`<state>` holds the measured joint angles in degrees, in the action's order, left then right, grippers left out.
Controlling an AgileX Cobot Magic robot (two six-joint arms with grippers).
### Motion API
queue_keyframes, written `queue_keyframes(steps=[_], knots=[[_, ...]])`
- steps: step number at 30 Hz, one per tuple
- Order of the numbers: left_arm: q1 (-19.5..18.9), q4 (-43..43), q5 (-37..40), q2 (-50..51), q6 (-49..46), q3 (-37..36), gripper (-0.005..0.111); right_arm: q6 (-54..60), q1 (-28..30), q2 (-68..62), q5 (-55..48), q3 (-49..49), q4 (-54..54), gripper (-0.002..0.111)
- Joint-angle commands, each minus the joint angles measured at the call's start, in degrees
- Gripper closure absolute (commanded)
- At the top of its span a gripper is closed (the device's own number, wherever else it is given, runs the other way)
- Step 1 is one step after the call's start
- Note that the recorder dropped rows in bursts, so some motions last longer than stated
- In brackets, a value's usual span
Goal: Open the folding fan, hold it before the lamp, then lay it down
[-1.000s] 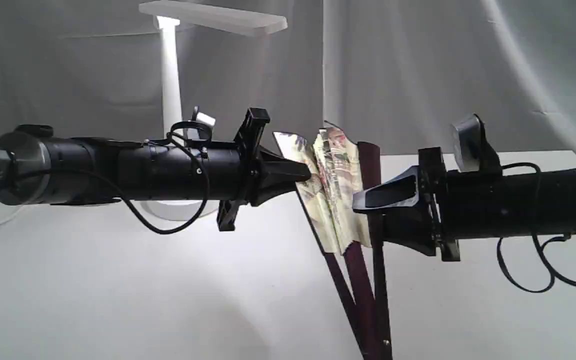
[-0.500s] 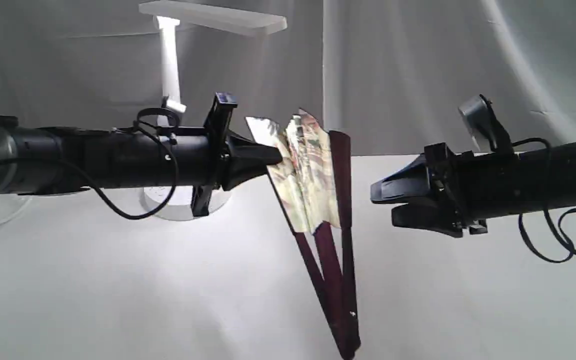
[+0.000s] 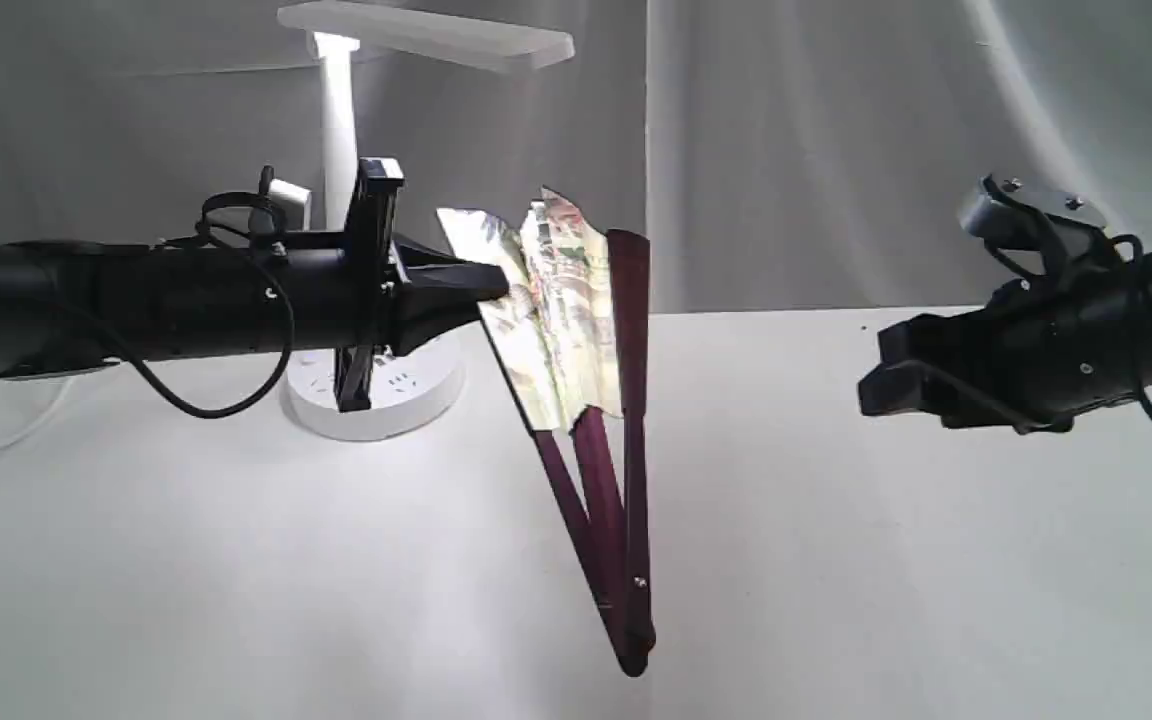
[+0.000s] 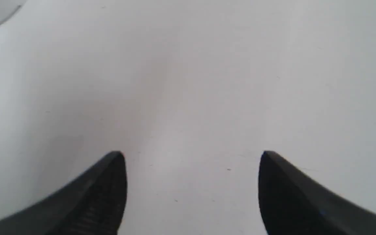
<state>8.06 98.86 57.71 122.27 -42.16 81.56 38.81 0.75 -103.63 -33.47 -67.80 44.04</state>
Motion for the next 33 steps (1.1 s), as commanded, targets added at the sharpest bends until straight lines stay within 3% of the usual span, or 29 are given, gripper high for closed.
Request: queue_keyframes(steps=[1,7,14,19,25,33], knots=[[-0.1,1.1,1.1,-1.0,0.0,0.1,0.107,-18.8,-1.4,2.4,2.4,-0.3,-19.7,0.051],[-0.1,1.1,1.5,-1.0,0.1,0.1,0.107,-41.9,-3.7,3.4,-1.5,-0.3,-46.4,0.057],[-0.1,1.1,3.4,-1.0,0.1,0.1,0.107,-42.2,-8.3,4.6,0.8,0.0,-51.0,0.083],[-0.1,1.1,3.9,-1.0,0.1,0.1,0.107,-42.8,-11.3,9.1,9.3,3.0,-52.7,0.083],[-0.1,1.1,4.2,-1.0,0.1,0.1,0.107,-43.7,-11.4,15.2,24.3,11.9,-52.7,0.083],[-0.1,1.1,4.2,-1.0,0.1,0.1,0.107,-43.6,-11.4,16.7,59.8,29.2,-50.5,0.083]])
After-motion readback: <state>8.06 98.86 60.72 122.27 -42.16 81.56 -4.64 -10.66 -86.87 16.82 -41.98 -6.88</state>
